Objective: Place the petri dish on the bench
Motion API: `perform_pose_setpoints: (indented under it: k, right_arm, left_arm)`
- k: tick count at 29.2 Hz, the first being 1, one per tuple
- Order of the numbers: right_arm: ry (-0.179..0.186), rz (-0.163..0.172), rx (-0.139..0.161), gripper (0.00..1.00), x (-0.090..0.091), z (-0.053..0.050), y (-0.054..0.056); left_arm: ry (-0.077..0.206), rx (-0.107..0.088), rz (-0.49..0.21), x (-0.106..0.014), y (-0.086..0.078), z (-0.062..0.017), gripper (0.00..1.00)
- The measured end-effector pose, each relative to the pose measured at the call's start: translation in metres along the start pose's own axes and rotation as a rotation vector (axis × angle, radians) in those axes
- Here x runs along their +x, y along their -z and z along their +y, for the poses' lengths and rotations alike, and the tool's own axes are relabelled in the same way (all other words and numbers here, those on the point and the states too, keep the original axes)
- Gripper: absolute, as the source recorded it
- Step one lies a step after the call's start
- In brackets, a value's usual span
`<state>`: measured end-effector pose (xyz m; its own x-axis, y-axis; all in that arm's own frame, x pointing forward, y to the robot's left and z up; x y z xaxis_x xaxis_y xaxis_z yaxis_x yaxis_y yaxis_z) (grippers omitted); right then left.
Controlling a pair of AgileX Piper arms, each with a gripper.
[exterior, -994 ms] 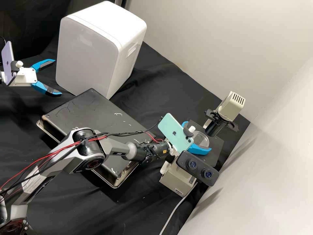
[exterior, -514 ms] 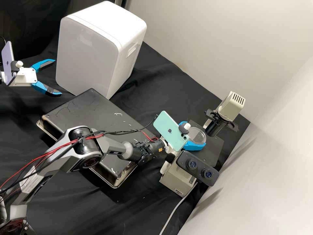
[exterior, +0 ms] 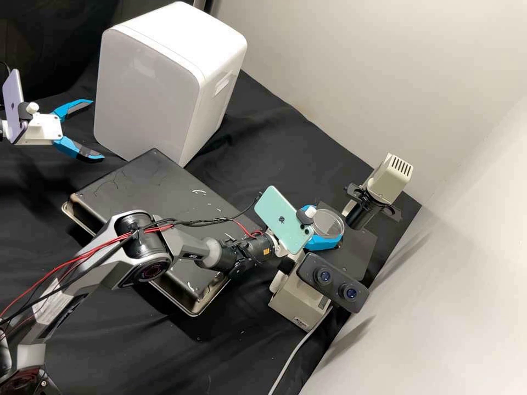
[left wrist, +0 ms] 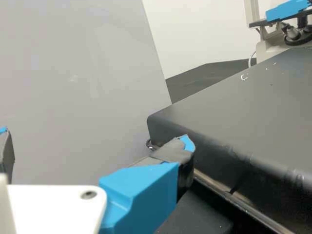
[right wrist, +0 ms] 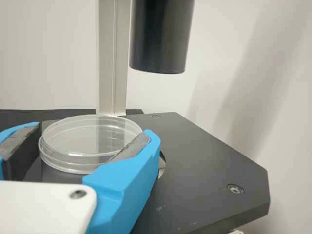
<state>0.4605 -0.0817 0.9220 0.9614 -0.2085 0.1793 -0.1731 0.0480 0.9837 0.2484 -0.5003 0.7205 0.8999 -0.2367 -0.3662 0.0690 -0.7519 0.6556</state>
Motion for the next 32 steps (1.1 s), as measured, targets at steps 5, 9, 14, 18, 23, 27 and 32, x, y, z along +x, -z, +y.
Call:
perform_pose_setpoints:
  k: [5,9,14,18,23,27,32]
  right_arm:
    - [0.008,0.0,0.0,0.0,-0.001,-0.003,0.001]
    - [0.008,0.004,0.002,0.0,-0.001,-0.005,0.002]
    - [0.008,0.004,0.004,0.0,-0.001,-0.005,0.002]
    - [0.012,0.004,0.006,0.0,-0.003,-0.008,0.003]
    - [0.024,0.009,0.006,0.0,-0.015,-0.009,0.009]
    - [0.023,0.019,0.007,0.0,-0.026,-0.008,0.015]
    - [0.02,0.023,0.008,0.0,-0.043,-0.005,0.018]
  left_arm:
    - [0.0,0.0,0.0,0.0,0.0,0.0,1.0]
    - [0.0,0.0,0.0,0.0,0.0,0.0,1.0]
    - [-0.001,0.0,0.0,0.0,0.0,0.0004,1.0]
    - [0.0,-0.001,0.002,0.001,0.0,0.0005,1.0]
    - [0.012,-0.001,0.002,0.001,0.0,-0.0006,1.0]
    - [0.012,-0.001,0.002,0.001,0.0,-0.0006,1.0]
    - [0.012,-0.001,0.002,0.001,0.0,-0.0006,1.0]
